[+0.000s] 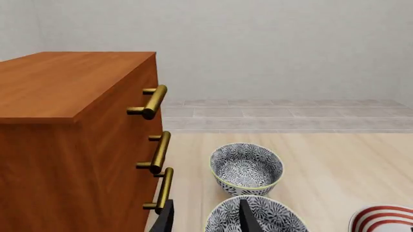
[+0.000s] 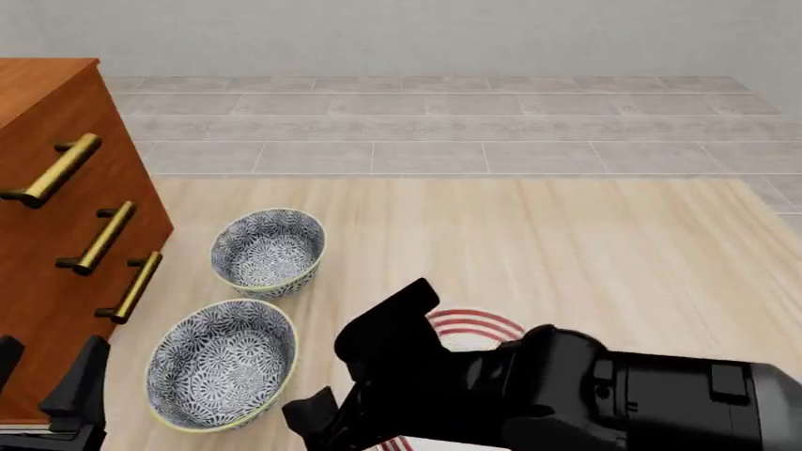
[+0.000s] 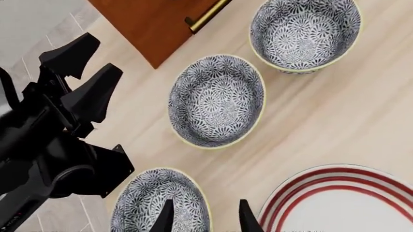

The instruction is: Put the bowl at the front on the plate.

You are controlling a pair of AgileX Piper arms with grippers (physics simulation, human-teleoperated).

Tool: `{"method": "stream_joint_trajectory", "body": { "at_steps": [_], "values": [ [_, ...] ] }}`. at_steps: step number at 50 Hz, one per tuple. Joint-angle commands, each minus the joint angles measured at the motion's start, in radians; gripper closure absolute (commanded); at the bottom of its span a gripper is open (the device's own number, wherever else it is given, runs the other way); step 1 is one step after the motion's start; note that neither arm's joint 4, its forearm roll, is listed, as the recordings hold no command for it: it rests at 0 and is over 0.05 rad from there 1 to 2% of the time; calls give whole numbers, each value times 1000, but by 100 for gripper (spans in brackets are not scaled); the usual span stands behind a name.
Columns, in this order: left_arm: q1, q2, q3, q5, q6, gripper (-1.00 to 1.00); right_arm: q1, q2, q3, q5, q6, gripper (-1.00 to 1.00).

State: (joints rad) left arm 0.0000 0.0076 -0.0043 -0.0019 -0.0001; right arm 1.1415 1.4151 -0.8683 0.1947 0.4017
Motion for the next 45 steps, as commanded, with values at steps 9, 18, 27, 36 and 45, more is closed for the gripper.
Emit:
{"method": "stream_joint_trajectory", "body": {
  "at_steps": [9,18,27,36,45],
  "values": [
    [0,0,0,0,0,-100,20,39,66,-71,60,-100],
    [0,0,0,0,0,-100,36,67,76,-90,69,-100],
    [0,0,0,0,0,-100,44,97,86,-114,79,-100],
    [0,0,0,0,0,-100,43,130,87,-128,85,-100],
    [0,0,0,0,0,-100,46,157,91,-142,90,-100]
  ]
}}
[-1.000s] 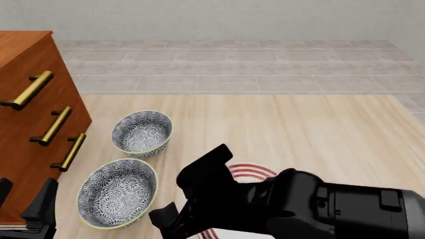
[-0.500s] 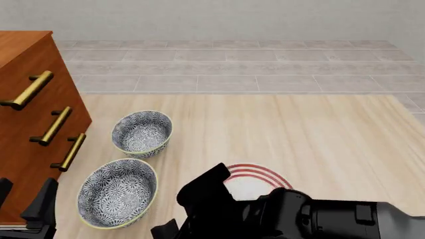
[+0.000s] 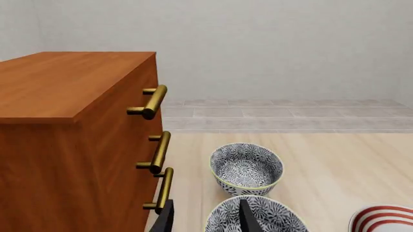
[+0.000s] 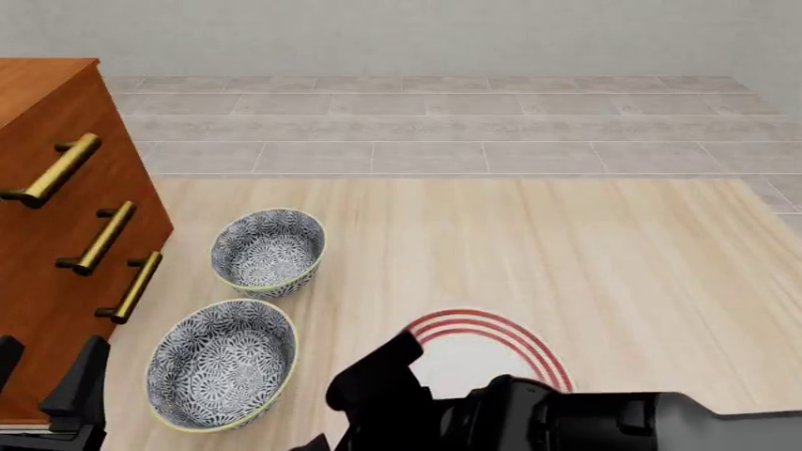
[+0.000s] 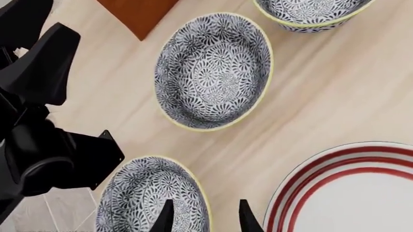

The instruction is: Put the bowl at the front on the plate.

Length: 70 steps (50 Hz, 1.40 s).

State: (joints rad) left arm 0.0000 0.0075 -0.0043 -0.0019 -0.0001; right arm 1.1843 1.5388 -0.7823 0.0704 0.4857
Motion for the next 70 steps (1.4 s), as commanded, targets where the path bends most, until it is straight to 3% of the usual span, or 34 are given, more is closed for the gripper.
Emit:
{"method": "stream_joint_trajectory", "body": {
  "at_steps": [1,70],
  "values": [
    [0,0,0,0,0,-100,4,37,4,-18,7,-100],
    [0,0,0,0,0,-100,106,150,7,-100,76,-100]
  ]
}}
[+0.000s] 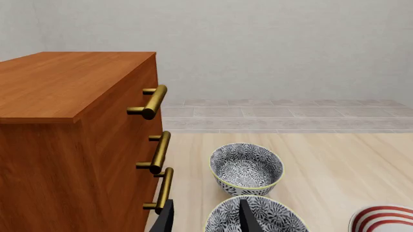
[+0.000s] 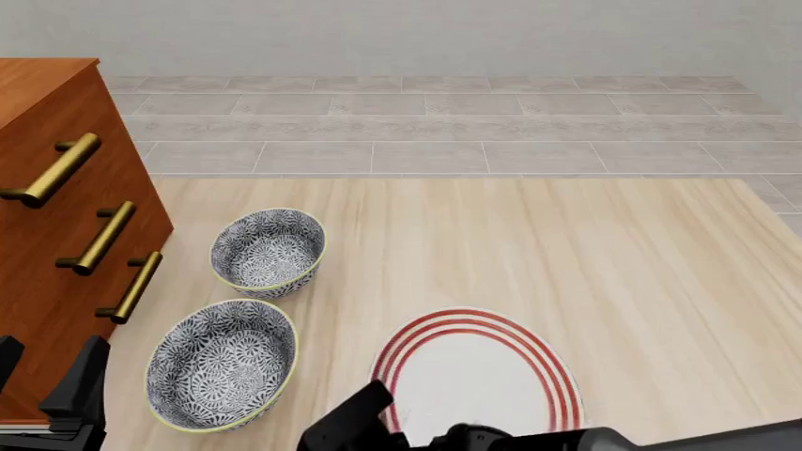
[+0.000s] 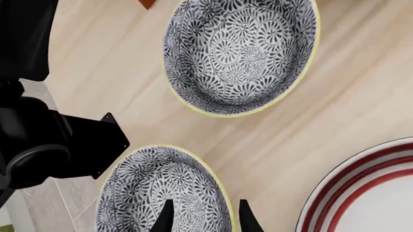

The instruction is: Put the bowl at the front on the plate.

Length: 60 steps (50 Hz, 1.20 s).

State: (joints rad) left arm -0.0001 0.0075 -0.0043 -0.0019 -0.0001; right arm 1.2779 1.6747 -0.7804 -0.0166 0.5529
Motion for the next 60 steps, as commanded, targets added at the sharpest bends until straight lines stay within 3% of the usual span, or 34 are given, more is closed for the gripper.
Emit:
{"method": "stream_joint_trajectory", "body": {
  "at_steps": [1,8,9,19,39,60],
  "values": [
    [0,0,0,0,0,-100,14,16,5,-14,9,-100],
    [0,0,0,0,0,-100,5,-7,6,-11,-10,-100],
    [0,0,0,0,0,-100,-6,-17,5,-7,-30,100],
    [0,0,0,0,0,-100,27,-59,-11,11,-51,100],
    [0,0,0,0,0,-100,12,-183,-40,78,-54,100],
    [0,0,0,0,0,-100,-94,-285,-47,141,-62,100]
  ]
}}
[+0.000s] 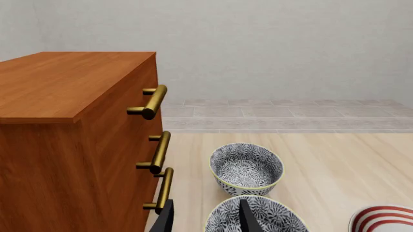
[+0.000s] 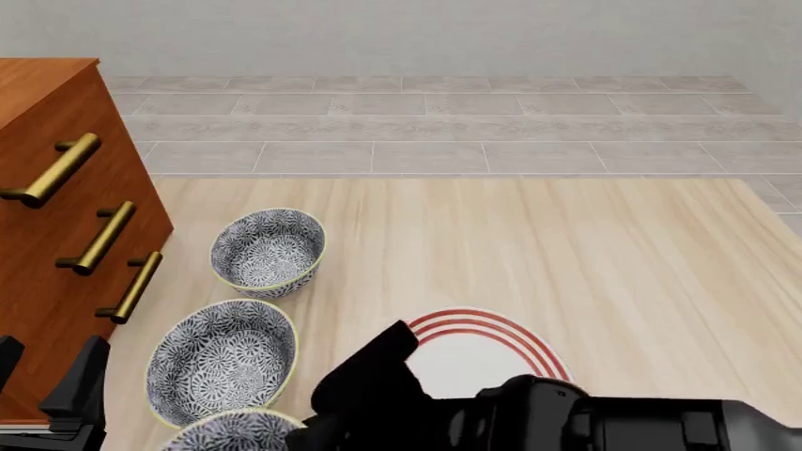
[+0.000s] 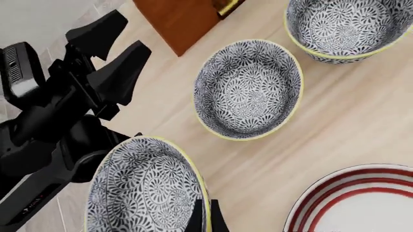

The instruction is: Put the bowl at the front on the plate.

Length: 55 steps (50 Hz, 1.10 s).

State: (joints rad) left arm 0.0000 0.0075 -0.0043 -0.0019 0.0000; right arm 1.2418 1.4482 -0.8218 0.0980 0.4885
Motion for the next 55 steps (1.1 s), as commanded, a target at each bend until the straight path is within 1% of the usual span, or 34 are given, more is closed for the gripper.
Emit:
{"method": "stream_joint_trajectory", "body": {
  "at_steps": [1,8,9,14,26,32,40,44,48,53,55],
  "values": [
    [0,0,0,0,0,-100,-65,-66,-6,30,5,100],
    [0,0,0,0,0,-100,-121,-121,-11,66,6,100],
    [0,0,0,0,0,-100,-142,-135,-10,75,6,100],
    [0,0,0,0,0,-100,-185,-177,-7,98,11,100],
    [0,0,0,0,0,-100,-273,-242,24,112,29,100],
    [0,0,0,0,0,-100,-299,-262,35,119,31,100],
    [0,0,0,0,0,-100,-366,-315,74,132,34,100],
    [0,0,0,0,0,-100,-396,-340,92,139,44,100],
    [0,0,0,0,0,-100,-445,-366,110,153,39,100],
    [0,0,0,0,0,-100,-493,-393,135,161,50,100],
    [0,0,0,0,0,-100,-519,-400,145,163,44,100]
  ]
}}
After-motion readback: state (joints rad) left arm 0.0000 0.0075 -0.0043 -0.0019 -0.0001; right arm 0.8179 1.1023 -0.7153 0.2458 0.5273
